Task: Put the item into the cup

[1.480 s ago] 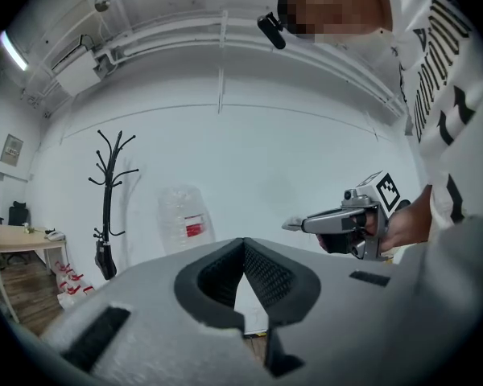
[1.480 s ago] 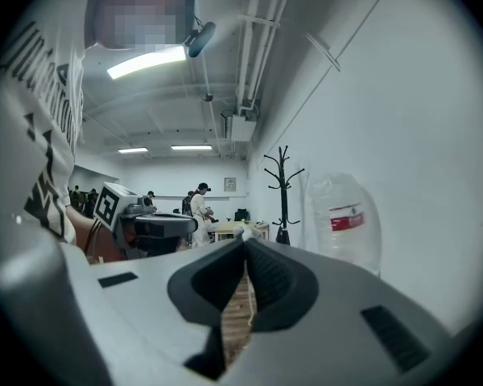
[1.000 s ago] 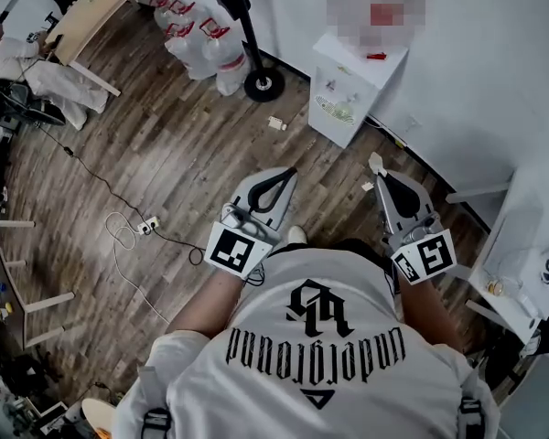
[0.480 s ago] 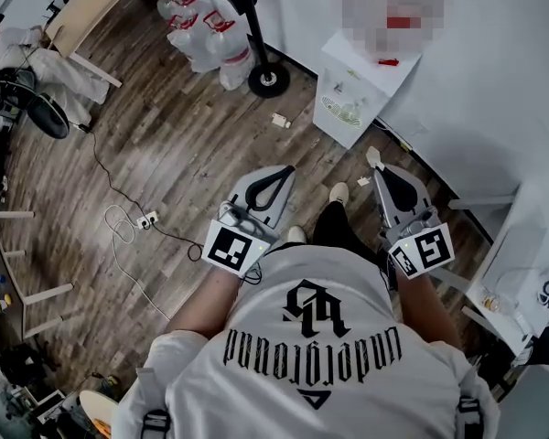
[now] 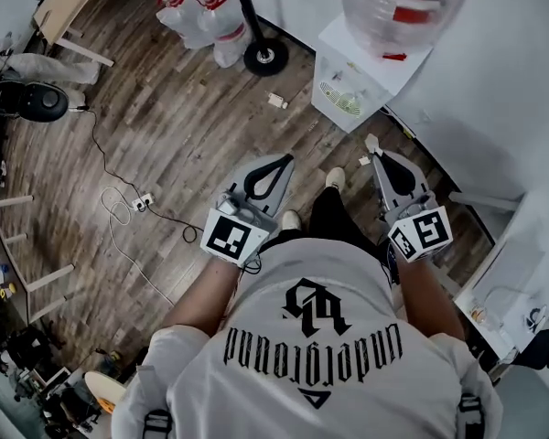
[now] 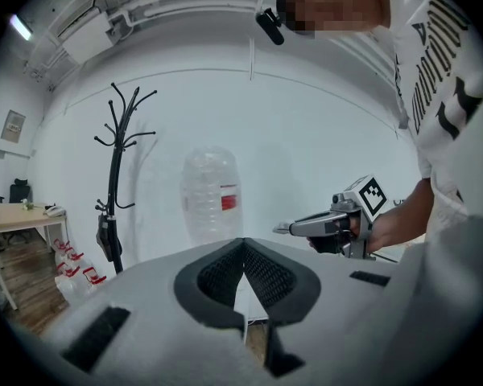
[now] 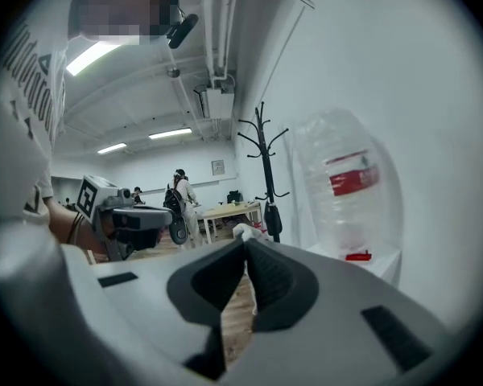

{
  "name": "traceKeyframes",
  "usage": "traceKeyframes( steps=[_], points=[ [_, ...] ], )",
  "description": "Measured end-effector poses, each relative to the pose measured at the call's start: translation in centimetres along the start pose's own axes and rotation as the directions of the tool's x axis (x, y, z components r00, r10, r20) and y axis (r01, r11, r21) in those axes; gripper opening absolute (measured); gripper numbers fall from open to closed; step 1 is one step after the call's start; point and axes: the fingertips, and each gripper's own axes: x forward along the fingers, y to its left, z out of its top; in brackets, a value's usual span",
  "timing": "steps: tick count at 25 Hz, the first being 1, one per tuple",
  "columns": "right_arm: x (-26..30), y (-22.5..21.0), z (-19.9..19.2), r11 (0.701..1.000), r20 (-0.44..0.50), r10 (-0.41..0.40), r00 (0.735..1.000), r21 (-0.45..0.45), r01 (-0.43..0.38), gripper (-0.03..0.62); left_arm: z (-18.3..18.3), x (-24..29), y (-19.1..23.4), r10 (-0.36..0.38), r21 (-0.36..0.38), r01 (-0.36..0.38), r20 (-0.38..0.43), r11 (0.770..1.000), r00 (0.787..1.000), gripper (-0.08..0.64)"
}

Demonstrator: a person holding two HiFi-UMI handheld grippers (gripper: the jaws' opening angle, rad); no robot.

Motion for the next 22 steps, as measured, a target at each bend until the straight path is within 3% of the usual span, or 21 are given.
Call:
traceKeyframes(
  steps=[8, 18, 22],
  points=[
    [6.2, -7.5, -7.4, 1.0, -0.163, 0.0, 0.987, 0.029, 0.005, 0.02, -4.7, 8.3, 3.6, -0.021, -0.034, 0.019, -0.071, 0.999, 0.997, 0.008],
    [11.5, -13.9, -20.4, 0.996, -0.337, -0.011, 0.941, 0.076, 0.039, 0.02, -14.8, 15.8, 6.0, -0.056, -0.087, 0.042, -0.171, 0.995, 0.984, 0.008],
    [14.3, -16.3, -25.2, 0.989, -0.382, -0.018, 0.924, 0.128, 0.072, 0.02, -18.4, 18.7, 7.8, -0.064, -0.025, 0.06, -0.186, 0.998, 0.981, 0.008]
  ],
)
